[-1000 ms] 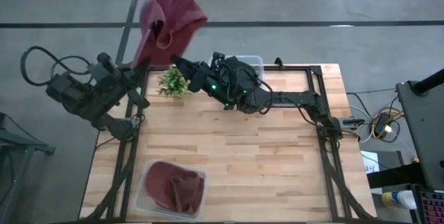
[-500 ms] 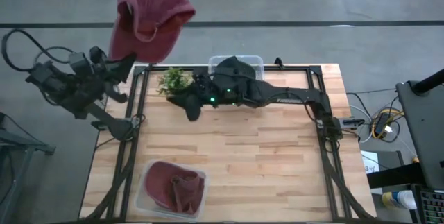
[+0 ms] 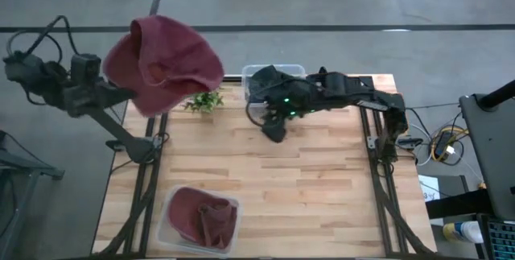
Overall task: Pick & Place hat
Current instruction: Put the red cap into the bottom transparent bin
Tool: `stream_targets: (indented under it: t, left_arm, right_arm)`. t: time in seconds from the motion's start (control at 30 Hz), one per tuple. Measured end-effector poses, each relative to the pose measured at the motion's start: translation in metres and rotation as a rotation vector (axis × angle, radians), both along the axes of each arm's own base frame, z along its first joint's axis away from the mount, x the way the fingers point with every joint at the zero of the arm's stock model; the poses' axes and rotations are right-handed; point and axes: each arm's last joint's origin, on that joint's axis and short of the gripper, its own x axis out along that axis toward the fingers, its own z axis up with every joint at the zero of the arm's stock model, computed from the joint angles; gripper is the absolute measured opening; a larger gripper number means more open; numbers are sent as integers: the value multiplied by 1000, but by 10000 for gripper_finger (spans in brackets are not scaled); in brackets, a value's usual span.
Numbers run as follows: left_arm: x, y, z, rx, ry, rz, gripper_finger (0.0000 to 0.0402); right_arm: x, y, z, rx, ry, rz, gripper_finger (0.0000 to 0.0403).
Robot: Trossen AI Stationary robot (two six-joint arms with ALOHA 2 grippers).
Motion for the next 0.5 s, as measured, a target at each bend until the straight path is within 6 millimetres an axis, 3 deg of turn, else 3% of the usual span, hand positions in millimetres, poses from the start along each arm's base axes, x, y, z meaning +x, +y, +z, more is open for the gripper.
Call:
stream_targets:
  t: [0.1,0.2,0.5]
  left_arm:
    - [4,-5,-12,-122,103,-63,6]
    - [12,-17,-35,-235,323,-189,6]
    - [38,-55,-65,-382,673,-540,6]
  right_arm:
    - [-20,-5,4,-69,85,-53,164]
    - [-32,-10,10,-137,107,-100,165]
    - [-35,-19,13,-249,129,-98,162]
